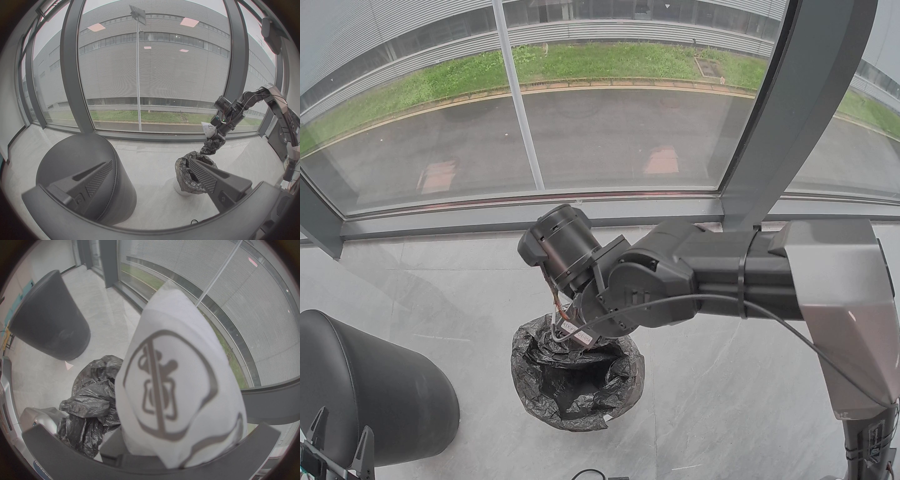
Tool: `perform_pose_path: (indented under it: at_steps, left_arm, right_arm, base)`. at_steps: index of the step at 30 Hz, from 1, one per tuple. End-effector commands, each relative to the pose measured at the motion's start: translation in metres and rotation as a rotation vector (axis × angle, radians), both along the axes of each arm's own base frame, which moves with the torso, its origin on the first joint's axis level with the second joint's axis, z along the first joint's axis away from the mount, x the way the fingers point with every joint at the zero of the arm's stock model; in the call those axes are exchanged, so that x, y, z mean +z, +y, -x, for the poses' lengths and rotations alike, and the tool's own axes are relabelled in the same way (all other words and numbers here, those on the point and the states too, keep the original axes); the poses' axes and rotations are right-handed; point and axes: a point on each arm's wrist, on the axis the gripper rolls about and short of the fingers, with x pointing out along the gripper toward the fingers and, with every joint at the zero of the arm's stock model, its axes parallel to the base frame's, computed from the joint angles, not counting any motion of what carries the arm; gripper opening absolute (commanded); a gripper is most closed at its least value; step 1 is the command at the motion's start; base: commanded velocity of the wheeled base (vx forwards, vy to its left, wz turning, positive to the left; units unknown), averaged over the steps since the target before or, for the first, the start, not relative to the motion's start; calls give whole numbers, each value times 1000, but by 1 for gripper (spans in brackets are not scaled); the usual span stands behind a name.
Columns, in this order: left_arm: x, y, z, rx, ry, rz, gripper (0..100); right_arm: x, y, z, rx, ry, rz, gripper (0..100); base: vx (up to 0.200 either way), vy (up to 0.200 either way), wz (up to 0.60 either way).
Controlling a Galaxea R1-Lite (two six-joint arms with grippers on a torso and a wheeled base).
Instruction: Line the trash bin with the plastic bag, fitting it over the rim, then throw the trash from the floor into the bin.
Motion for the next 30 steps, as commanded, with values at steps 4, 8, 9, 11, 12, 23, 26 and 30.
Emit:
perform_pose_path:
  at_steps: [4, 8, 9, 11, 12, 23, 26, 30]
  left_arm:
    - [-5, 0, 0, 0, 1, 1, 100]
    - [-5, 0, 0, 0, 1, 1, 100]
    - [-5, 0, 0, 0, 1, 1, 100]
    - [-5, 0, 0, 0, 1, 1, 100]
    - [-5, 0, 0, 0, 1, 1, 100]
    - [-5, 0, 0, 0, 1, 1, 100]
    - [-5, 0, 0, 0, 1, 1, 100]
    - [-5, 0, 0, 0, 1, 1, 100]
  right_arm:
    - [-52, 30, 13, 44, 65, 71, 0]
    - [-79, 35, 10, 40, 99, 100, 0]
    - [-85, 36, 9, 42, 104, 107, 0]
    - [-95, 38, 8, 42, 112, 118, 0]
    - [-100, 39, 6, 42, 113, 120, 0]
    - [-104, 48, -4, 41, 38, 32, 0]
    - [-107, 48, -5, 35, 34, 29, 0]
    - [-124, 54, -9, 30, 18, 10, 0]
  base:
    - [0, 0, 0]
    - [0, 0, 0]
    - [0, 0, 0]
    - [0, 0, 0]
    - [0, 0, 0]
    - [0, 0, 0]
    - [0, 0, 0]
    - [0, 0, 0]
